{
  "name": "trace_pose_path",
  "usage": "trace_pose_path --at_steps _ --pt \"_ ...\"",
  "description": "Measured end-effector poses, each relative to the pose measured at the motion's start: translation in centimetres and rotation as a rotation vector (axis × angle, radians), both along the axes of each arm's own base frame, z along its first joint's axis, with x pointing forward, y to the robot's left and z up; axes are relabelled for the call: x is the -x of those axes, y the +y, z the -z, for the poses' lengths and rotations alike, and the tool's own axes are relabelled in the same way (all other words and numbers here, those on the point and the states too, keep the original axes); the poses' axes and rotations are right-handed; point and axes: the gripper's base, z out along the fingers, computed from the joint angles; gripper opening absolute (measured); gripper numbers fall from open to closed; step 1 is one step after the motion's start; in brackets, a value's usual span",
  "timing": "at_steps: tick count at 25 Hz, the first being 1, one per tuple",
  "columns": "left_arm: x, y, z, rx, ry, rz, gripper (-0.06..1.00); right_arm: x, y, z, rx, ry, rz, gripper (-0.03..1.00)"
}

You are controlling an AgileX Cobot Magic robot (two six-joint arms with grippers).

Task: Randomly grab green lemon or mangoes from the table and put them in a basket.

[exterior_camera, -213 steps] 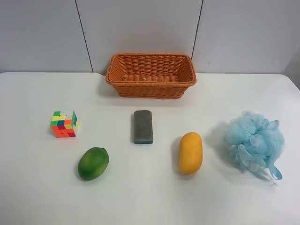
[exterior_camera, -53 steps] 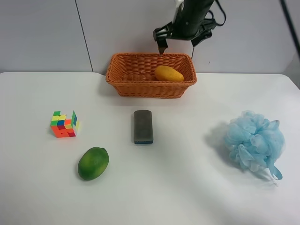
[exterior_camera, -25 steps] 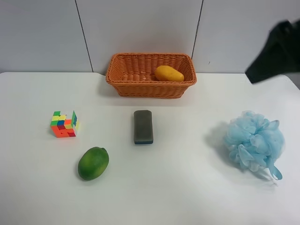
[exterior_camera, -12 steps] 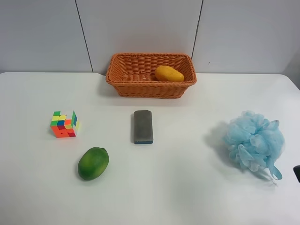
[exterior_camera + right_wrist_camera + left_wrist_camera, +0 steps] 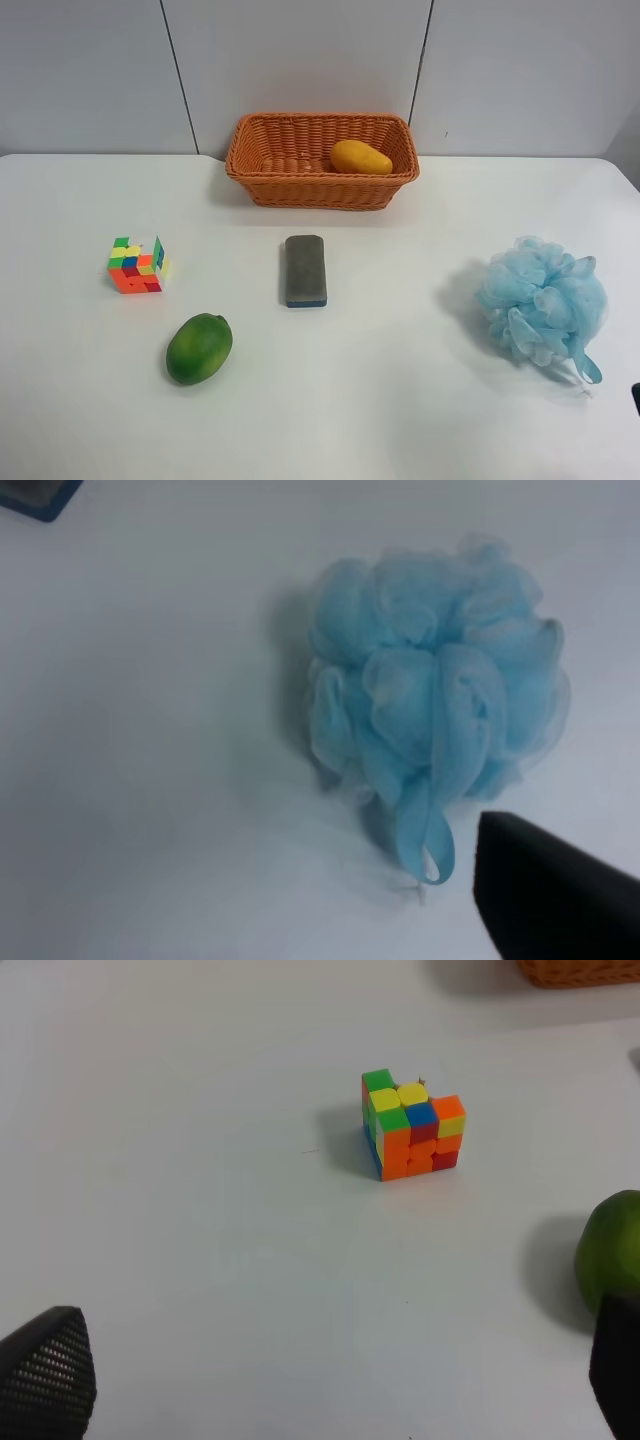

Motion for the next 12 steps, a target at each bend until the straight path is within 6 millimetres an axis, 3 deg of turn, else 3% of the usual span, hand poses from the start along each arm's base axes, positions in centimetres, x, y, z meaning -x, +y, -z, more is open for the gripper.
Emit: trace_pose_path --at_steps 8,12 --pt "0.00 0.00 0.00 0.000 0.000 0.000 0.99 0.12 -0.09 -0.04 -0.005 -0.010 0.010 0.99" --pt "0.00 0.00 0.00 0.000 0.000 0.000 0.99 0.79 -0.66 -0.12 -0.028 -0.066 0.120 0.99"
